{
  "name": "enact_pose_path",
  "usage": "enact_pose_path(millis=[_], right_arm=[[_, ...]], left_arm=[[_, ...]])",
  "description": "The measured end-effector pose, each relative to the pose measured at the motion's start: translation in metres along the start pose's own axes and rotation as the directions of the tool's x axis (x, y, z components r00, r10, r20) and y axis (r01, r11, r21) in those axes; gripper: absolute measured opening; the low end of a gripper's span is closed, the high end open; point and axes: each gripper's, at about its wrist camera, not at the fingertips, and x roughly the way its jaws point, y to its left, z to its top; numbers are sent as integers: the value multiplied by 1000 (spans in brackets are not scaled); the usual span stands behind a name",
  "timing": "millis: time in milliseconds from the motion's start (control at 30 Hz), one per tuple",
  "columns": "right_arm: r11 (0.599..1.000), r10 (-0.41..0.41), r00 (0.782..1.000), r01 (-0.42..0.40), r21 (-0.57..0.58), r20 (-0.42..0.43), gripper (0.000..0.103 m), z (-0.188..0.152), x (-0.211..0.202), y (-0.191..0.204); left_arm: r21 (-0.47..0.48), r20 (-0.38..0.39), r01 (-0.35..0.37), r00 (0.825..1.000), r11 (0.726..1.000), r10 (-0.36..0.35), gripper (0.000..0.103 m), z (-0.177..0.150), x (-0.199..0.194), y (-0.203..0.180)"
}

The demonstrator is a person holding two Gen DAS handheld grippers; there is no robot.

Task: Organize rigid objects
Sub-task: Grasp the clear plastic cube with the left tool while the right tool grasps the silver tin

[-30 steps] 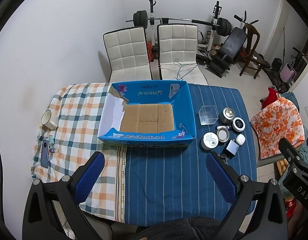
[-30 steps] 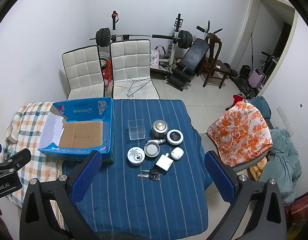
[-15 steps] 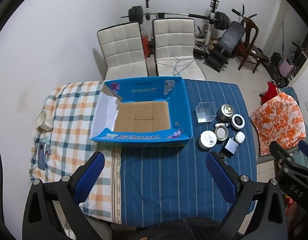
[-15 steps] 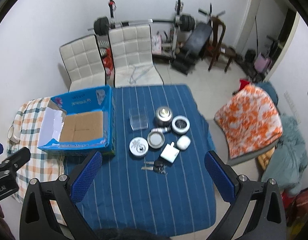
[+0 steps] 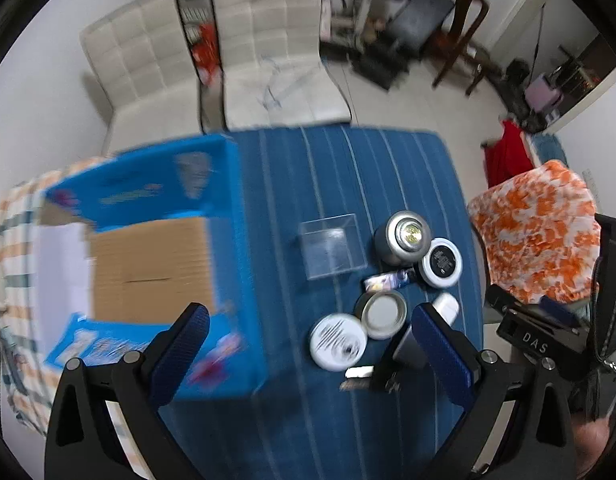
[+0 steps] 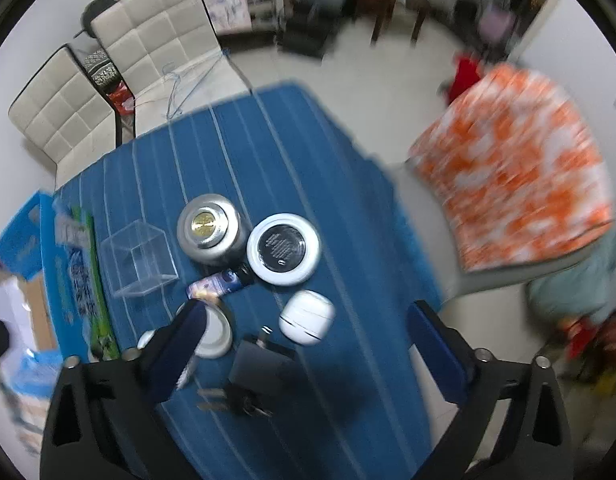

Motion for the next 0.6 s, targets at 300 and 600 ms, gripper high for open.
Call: enact_pose_path(millis=[300,600], right_arm=[[997,70,997,-69,44,-32,99,59,73,-4],[972,233,968,-230,36,-93,99,79,91,11]], left_arm=[[-30,-231,-55,972,998,46,103,51,136,-20],[52,-286,-129,948,990,139,63,62,175,-27]])
